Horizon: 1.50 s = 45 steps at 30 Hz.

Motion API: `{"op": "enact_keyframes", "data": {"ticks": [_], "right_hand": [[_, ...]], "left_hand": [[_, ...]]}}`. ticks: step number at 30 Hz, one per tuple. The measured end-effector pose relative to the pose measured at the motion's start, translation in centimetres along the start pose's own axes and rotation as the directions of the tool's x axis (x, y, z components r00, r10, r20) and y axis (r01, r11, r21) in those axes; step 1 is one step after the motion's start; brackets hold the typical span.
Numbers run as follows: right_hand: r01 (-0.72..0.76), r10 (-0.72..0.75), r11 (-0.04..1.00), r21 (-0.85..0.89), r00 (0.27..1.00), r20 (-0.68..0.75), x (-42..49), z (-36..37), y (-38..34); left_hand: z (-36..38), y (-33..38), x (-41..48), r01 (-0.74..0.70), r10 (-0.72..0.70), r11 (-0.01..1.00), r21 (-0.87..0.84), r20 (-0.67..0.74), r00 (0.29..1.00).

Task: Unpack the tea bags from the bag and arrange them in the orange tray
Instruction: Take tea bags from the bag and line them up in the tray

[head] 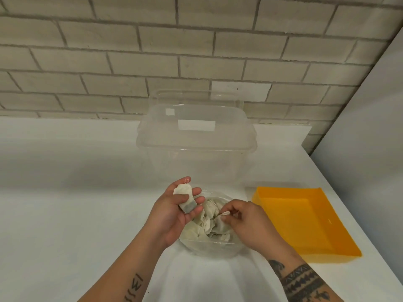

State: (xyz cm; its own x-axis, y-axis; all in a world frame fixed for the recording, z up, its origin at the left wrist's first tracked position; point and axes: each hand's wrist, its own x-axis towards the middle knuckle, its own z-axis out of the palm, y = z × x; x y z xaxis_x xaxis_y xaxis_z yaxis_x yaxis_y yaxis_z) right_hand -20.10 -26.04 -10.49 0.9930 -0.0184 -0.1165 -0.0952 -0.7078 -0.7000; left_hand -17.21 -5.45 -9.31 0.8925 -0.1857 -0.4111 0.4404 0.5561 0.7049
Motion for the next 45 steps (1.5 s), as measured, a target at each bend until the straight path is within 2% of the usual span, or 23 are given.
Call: {"op": "enact_keyframes", "data": {"ticks": [4,6,8,11,13,15,17,21,24,28,32,35,40,43,45], "right_hand": [[0.027,-0.030,0.977,0.211,0.999,0.013,0.0,-2.6,-2.5],[0.056,-0.080,0.954,0.293,0.994,0.072,0.1,-3.5,-4.5],[0.079,-0.117,0.946,0.313,0.988,0.105,0.7,-3.8,-6.3],[0.060,-0.088,0.951,0.303,0.993,0.079,1.7,-3.1,-8.1],[0.053,-0.065,0.972,0.229,0.997,0.049,2.3,-2.4,-8.6],[0.053,-0.062,0.973,0.226,0.998,0.032,2.7,-1.7,-8.4],[0.062,-0.069,0.950,0.306,0.998,0.013,2.8,-1.3,-8.0],[0.084,-0.044,0.905,0.418,0.993,-0.106,2.6,-1.7,-6.7],[0.027,0.014,0.949,0.315,0.992,-0.126,2.2,-2.1,-5.0],[-0.059,0.061,0.995,0.084,0.998,-0.024,0.9,-0.6,-3.7],[-0.090,0.083,0.988,-0.122,0.995,-0.059,0.7,1.6,-3.4],[-0.121,0.111,0.978,-0.169,0.992,-0.067,0.9,2.2,-3.2],[-0.166,0.170,0.984,0.067,0.983,-0.064,0.7,0.6,-2.5],[-0.188,0.195,0.947,0.261,0.981,-0.002,0.5,-0.6,-2.4],[-0.169,0.174,0.931,0.323,0.985,0.014,0.3,-1.5,-3.1]], "left_hand": [[0.3,0.4,-0.1,0.015,-0.019,0.996,0.083,0.048,0.999],[0.6,0.7,-0.1,0.046,-0.054,0.995,0.091,0.095,0.994],[1.0,0.8,-0.2,0.108,-0.126,0.988,0.113,0.167,0.978],[1.4,0.9,-0.4,0.177,-0.231,0.965,0.194,0.301,0.925],[1.7,0.8,-0.6,0.186,-0.257,0.957,0.224,0.345,0.903],[1.8,0.7,-0.7,0.194,-0.260,0.955,0.224,0.316,0.913],[1.6,0.6,-0.6,0.172,-0.229,0.960,0.221,0.270,0.935],[0.8,0.7,-0.3,0.104,-0.132,0.980,0.169,0.168,0.977],[0.4,1.1,-0.1,0.044,-0.048,0.997,0.065,0.069,0.996],[-0.2,1.2,0.3,-0.027,0.026,0.999,-0.043,-0.004,1.000],[-0.3,0.8,0.1,-0.044,0.044,0.998,-0.049,-0.017,0.999],[-0.4,0.4,0.1,-0.041,0.040,0.999,-0.034,-0.017,0.999],[-0.3,0.3,-0.2,-0.044,0.044,0.999,-0.018,-0.007,0.999],[-0.1,0.2,-0.3,-0.059,0.059,0.997,0.056,0.012,0.998],[0.3,0.2,-0.4,-0.071,0.068,0.990,0.126,0.029,0.997]]}}
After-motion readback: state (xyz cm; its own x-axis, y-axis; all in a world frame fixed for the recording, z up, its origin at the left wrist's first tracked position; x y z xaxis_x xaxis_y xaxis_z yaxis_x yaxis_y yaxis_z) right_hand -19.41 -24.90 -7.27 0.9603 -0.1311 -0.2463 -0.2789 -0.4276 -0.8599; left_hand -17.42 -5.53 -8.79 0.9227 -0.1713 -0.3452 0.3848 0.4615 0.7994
